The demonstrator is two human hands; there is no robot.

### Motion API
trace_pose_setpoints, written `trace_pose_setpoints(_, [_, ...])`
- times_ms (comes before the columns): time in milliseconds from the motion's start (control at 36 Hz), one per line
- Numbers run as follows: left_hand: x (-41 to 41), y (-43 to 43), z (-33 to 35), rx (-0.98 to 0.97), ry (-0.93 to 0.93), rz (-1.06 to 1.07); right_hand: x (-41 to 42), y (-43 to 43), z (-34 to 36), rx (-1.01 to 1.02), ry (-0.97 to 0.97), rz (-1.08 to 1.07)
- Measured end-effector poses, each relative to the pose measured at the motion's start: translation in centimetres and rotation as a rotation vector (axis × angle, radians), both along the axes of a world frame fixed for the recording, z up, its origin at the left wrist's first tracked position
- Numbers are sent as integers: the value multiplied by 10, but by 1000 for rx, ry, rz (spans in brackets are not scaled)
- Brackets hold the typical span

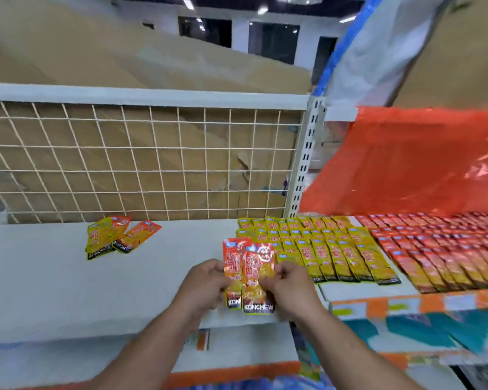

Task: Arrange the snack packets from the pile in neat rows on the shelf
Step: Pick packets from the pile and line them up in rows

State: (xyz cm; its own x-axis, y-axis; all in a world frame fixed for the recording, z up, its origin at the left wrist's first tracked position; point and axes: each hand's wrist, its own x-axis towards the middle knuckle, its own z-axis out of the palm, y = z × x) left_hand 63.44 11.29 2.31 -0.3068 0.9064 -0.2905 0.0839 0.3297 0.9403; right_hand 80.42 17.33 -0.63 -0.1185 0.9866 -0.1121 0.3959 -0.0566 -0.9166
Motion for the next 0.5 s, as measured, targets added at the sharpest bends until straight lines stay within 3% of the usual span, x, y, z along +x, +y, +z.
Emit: trace_pose_setpoints(500, [264, -3, 10, 49, 12, -258, 278, -48, 18, 5, 77, -237])
